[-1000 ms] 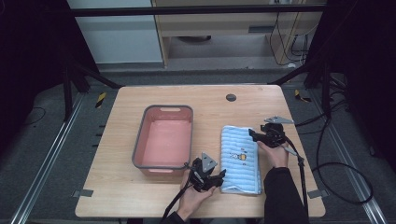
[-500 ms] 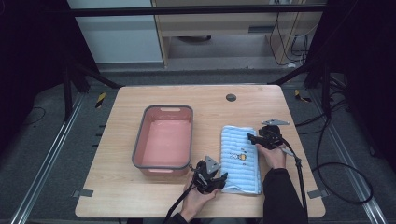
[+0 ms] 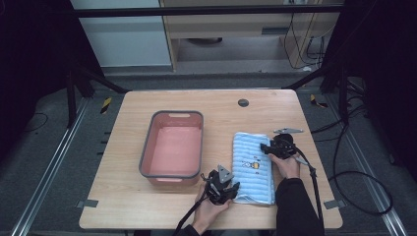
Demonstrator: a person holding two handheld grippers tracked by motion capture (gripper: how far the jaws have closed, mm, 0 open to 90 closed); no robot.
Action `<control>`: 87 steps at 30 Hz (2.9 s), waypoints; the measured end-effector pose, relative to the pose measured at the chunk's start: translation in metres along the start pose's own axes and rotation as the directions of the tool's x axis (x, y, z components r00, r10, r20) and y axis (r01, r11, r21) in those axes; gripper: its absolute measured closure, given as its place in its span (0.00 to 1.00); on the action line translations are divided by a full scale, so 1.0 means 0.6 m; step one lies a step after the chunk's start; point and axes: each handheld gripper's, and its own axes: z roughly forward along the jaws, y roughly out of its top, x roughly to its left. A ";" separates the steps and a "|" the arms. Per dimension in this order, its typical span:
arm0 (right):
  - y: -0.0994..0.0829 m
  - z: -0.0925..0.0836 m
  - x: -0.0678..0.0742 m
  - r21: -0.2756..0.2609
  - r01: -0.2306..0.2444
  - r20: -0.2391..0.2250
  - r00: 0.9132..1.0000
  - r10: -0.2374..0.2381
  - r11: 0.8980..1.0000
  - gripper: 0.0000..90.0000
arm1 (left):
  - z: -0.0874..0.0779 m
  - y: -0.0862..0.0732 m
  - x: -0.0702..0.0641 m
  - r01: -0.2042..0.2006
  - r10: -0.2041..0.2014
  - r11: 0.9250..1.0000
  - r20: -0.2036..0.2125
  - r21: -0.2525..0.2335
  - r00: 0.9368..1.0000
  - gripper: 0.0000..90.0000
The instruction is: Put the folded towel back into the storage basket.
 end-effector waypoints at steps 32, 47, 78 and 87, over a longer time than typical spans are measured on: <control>0.018 -0.044 0.020 -0.088 0.007 -0.061 0.998 -0.013 0.996 0.92 | -0.027 0.016 -0.020 0.027 -0.026 0.999 0.023 -0.045 0.999 0.95; 0.068 -0.109 0.066 -0.188 0.086 -0.027 0.995 -0.093 0.978 0.92 | -0.106 0.060 -0.005 -0.008 0.013 0.991 0.034 -0.131 0.999 0.95; 0.153 -0.163 0.130 -0.299 0.097 -0.026 0.994 -0.110 0.949 0.92 | -0.190 0.107 0.037 -0.028 0.029 0.980 0.001 -0.198 1.000 0.95; 0.180 -0.173 0.153 -0.331 0.107 -0.031 0.992 -0.124 0.938 0.92 | -0.216 0.118 0.054 -0.026 0.020 0.974 -0.027 -0.226 0.999 0.95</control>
